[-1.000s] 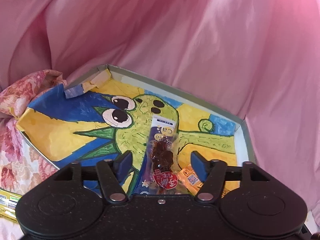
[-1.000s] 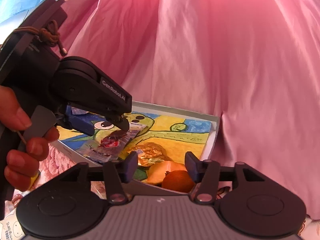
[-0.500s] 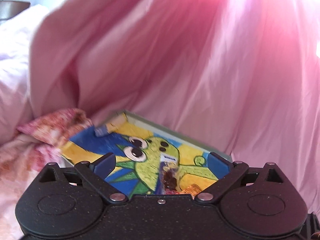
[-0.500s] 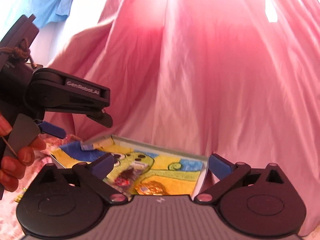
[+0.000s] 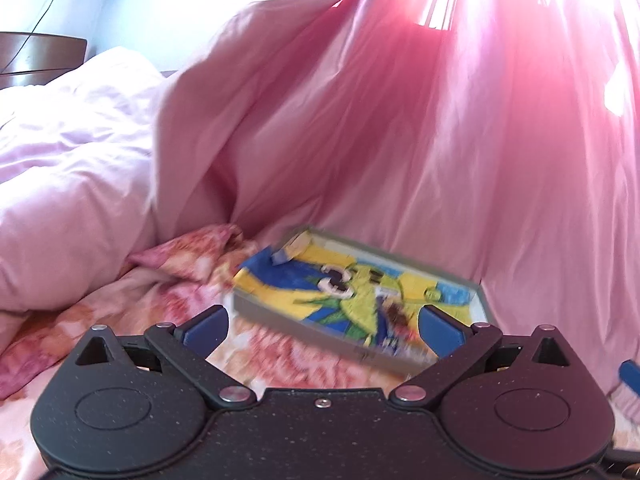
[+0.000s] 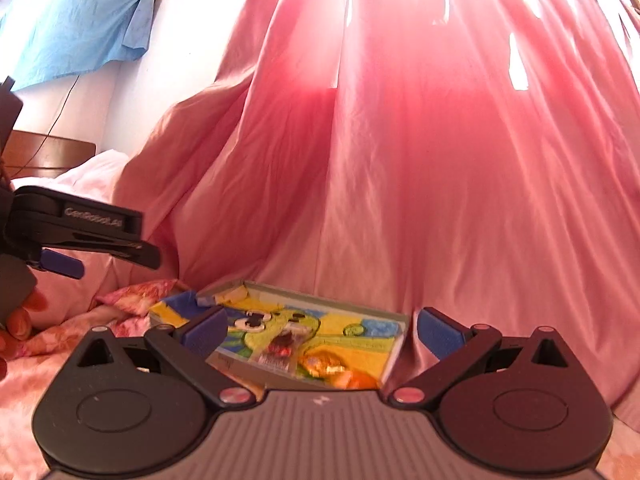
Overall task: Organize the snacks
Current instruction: 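Open both tools to drop the meat packet and orange into the tray, then move both open tools back toward the snacks on the bedspread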
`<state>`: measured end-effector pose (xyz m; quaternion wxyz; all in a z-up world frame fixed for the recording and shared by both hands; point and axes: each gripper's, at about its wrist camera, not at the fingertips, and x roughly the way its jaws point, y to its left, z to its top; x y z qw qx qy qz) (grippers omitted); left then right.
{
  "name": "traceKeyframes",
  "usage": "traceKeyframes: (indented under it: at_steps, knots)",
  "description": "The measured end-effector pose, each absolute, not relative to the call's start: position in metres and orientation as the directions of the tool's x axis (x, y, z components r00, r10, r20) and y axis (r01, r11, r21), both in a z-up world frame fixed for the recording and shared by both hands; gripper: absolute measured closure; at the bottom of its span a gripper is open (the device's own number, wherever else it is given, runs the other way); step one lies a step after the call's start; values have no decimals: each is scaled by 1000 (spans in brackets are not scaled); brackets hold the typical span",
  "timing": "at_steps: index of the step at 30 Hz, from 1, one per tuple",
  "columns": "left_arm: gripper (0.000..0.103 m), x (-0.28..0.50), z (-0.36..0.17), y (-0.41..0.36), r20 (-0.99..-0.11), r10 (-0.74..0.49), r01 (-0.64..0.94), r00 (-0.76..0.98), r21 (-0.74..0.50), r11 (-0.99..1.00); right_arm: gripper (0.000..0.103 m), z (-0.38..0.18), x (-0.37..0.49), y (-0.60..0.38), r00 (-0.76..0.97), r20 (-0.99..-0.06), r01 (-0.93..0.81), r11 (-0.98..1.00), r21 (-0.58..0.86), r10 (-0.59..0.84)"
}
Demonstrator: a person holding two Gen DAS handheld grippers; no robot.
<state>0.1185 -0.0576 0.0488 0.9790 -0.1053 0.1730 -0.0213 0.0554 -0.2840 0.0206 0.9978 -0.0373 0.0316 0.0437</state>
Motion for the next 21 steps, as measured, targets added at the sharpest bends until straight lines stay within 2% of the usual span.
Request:
traceKeyframes:
  at_steps: [7,21]
  knots:
    - [2,76,26,-37,-400,-74,-5,914,-192,981,0,13,8,-283,992,-115,-62,998,-32,58]
    - [2,30,-10,-14,-535,-69,19,842,-99,995,0,-16,-35,-262,921,-386,-53,999,-3,48]
